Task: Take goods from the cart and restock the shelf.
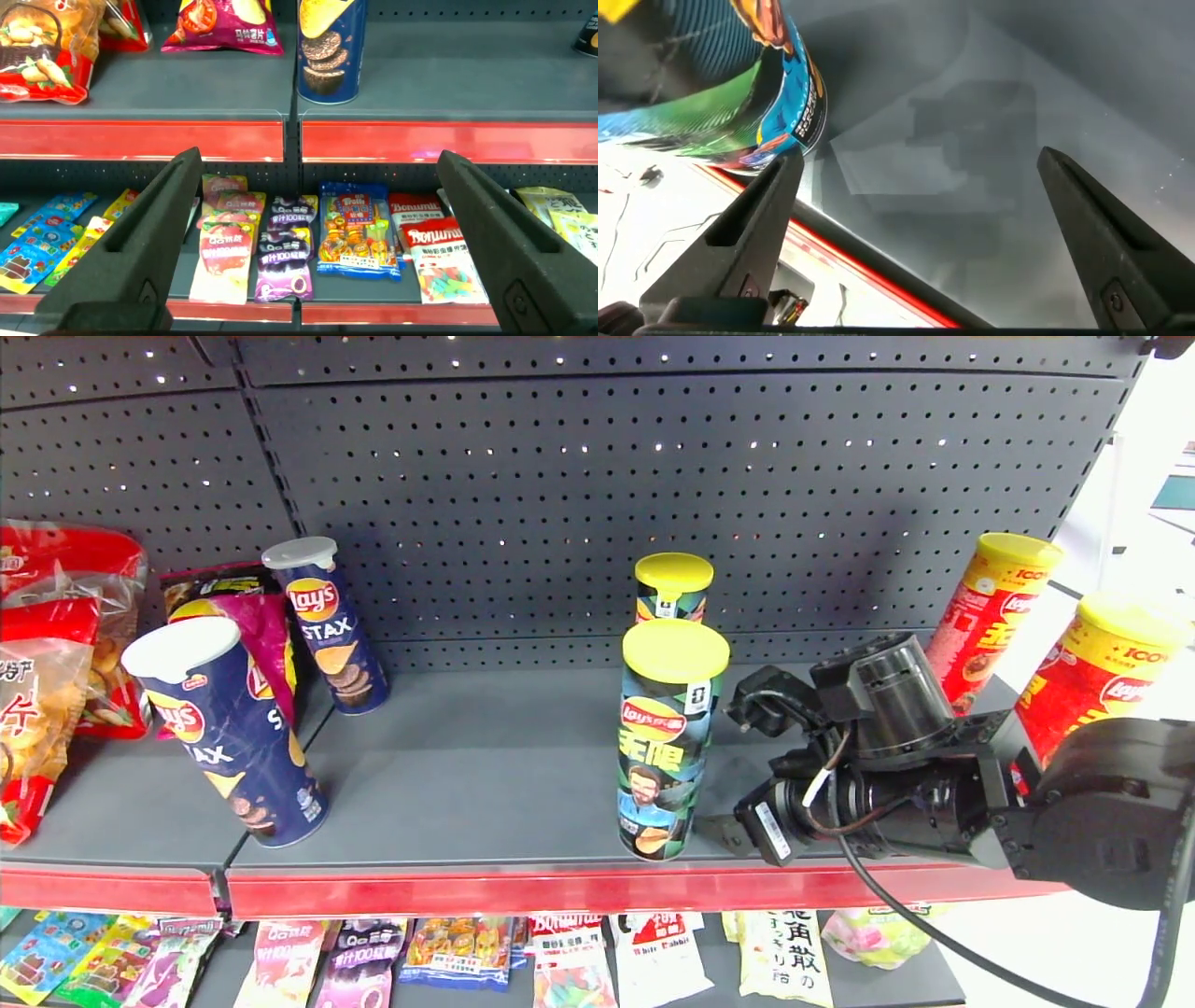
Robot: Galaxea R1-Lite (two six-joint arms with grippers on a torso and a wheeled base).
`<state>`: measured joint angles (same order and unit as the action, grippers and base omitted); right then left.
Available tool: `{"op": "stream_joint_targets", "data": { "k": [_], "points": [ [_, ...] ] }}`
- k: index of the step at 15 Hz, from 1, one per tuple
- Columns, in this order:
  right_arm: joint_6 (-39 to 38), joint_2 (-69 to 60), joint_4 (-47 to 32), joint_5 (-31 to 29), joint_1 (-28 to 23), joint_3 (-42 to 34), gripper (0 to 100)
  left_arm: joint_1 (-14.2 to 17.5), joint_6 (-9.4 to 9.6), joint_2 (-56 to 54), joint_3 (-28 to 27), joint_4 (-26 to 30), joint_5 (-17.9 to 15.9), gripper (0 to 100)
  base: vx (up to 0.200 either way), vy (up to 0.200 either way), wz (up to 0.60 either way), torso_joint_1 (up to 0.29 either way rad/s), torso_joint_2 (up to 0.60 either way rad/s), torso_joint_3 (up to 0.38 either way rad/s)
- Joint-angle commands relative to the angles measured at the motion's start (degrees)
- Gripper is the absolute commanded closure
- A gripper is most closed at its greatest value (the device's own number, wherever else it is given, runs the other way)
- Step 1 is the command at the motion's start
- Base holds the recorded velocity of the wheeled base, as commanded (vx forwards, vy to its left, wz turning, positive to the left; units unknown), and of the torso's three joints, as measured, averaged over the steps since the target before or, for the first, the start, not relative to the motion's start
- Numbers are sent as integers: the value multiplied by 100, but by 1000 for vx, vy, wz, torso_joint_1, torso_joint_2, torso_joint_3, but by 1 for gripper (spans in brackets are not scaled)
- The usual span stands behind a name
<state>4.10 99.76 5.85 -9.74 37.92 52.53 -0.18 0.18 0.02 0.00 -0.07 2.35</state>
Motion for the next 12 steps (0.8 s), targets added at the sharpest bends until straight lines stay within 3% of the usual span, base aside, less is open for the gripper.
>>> {"op": "stream_joint_targets", "data": {
  "k": [1, 12],
  "points": [
    [3, 0, 4, -2, 22, -6, 0, 1, -1, -2, 0, -1, 2, 0, 0, 0, 0, 0, 0, 0],
    [12, -536, 30, -2, -31, -331, 0, 1, -1, -2, 0, -1, 2, 0, 0, 0, 0, 0, 0, 0]
  ]
}}
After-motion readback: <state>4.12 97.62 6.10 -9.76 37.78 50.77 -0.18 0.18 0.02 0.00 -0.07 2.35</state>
